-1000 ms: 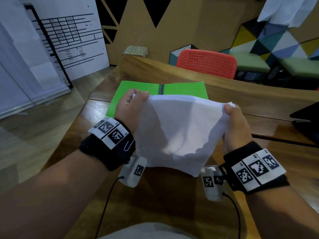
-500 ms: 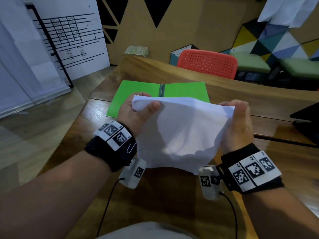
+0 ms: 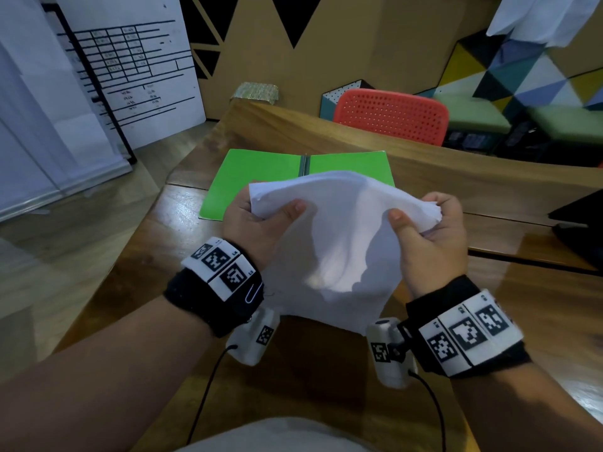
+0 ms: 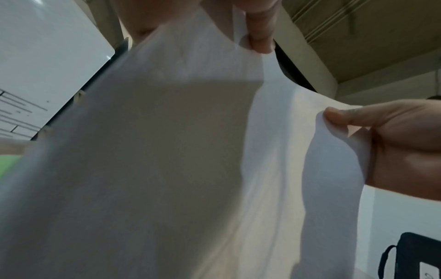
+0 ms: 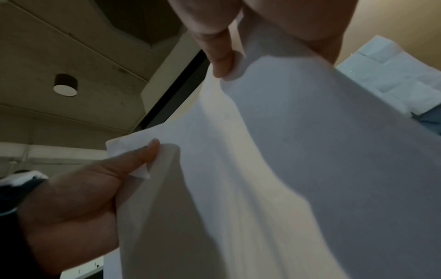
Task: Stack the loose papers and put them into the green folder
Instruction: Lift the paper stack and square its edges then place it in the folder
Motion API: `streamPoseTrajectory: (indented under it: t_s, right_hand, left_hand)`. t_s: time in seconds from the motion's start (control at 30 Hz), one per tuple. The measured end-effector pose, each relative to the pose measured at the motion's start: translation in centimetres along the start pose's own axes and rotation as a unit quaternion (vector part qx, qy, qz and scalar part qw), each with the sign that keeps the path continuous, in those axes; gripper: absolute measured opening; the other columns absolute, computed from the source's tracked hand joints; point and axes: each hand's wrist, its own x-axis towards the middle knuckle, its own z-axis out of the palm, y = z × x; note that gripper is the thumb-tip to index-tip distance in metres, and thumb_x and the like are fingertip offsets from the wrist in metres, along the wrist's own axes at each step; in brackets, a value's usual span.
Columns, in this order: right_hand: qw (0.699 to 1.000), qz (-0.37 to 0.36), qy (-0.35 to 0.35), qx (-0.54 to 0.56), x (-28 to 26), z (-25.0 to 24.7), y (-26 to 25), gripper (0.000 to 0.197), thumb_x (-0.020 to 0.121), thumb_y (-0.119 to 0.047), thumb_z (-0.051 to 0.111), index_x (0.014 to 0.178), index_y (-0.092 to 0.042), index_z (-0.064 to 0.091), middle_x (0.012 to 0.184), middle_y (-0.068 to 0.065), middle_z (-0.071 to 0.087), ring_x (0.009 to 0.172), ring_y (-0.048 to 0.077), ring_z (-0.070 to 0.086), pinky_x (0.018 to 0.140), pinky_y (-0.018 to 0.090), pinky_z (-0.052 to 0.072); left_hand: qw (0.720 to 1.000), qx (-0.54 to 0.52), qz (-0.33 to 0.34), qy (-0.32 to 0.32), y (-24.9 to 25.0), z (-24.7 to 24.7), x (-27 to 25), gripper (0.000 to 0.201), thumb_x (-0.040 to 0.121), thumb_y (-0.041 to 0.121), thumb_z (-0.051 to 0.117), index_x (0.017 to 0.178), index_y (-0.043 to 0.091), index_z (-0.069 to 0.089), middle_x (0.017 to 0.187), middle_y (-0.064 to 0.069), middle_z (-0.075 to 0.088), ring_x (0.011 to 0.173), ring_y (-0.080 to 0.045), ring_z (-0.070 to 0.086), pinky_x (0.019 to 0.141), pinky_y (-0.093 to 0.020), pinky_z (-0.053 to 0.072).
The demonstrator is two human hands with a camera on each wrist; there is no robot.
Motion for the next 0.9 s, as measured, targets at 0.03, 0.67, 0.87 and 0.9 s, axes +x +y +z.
streamPoseTrajectory:
  t_s: [0.03, 0.67, 0.87, 0.9]
  right_hand:
    - [1.0, 0.007, 0.0, 0.0, 0.0, 0.1, 0.0, 0.035, 0.083, -0.001, 0.063, 0.08, -0.029, 0.043, 0.074, -0.006, 0.053, 0.057, 0.004, 0.053, 0.056, 0.026, 0.044]
    - [0.929, -0.164, -0.138, -0.301, 1.7, -0.4, -3.0, 0.068, 0.064, -0.043, 0.069, 0.124, -0.038, 0.039, 0.123, -0.011, 0.042, 0.121, 0.016, 0.043, 0.105, 0.045, 0.035]
    - [0.953, -0.148, -0.169, -0.202, 1.6, 1.0, -2.1, 0.016, 0.073, -0.03, 0.063, 0.084, -0.04, 0.059, 0.078, 0.002, 0.066, 0.072, 0.029, 0.063, 0.072, 0.049, 0.052]
    - [0.964, -0.127, -0.153, -0.178, 1.8, 0.6, -2.0, 0.015, 0.072, -0.027, 0.065, 0.077, -0.04, 0.06, 0.073, 0.0, 0.066, 0.066, 0.027, 0.062, 0.065, 0.043, 0.054]
  left_hand:
    - [1.0, 0.011, 0.004, -0.002, -0.1, -0.1, 0.1, 0.021, 0.071, 0.006, 0.076, 0.087, 0.0, 0.064, 0.049, 0.019, 0.065, 0.047, 0.008, 0.057, 0.046, -0.011, 0.046]
    - [0.954, 0.261, 0.11, -0.096, 1.8, 0.0, 0.7, 0.018, 0.065, 0.039, 0.066, 0.082, 0.034, 0.061, 0.066, 0.003, 0.07, 0.066, -0.016, 0.064, 0.067, -0.031, 0.055]
    - [0.926, 0.28, 0.117, -0.227, 2.2, 0.1, 1.0, 0.017, 0.063, 0.033, 0.068, 0.077, 0.024, 0.067, 0.064, 0.004, 0.067, 0.066, -0.015, 0.061, 0.066, -0.028, 0.049]
    - [0.909, 0.321, 0.102, -0.245, 1.8, -0.5, 1.8, 0.019, 0.063, 0.032, 0.074, 0.078, 0.02, 0.07, 0.072, -0.004, 0.069, 0.074, -0.019, 0.065, 0.071, -0.032, 0.051]
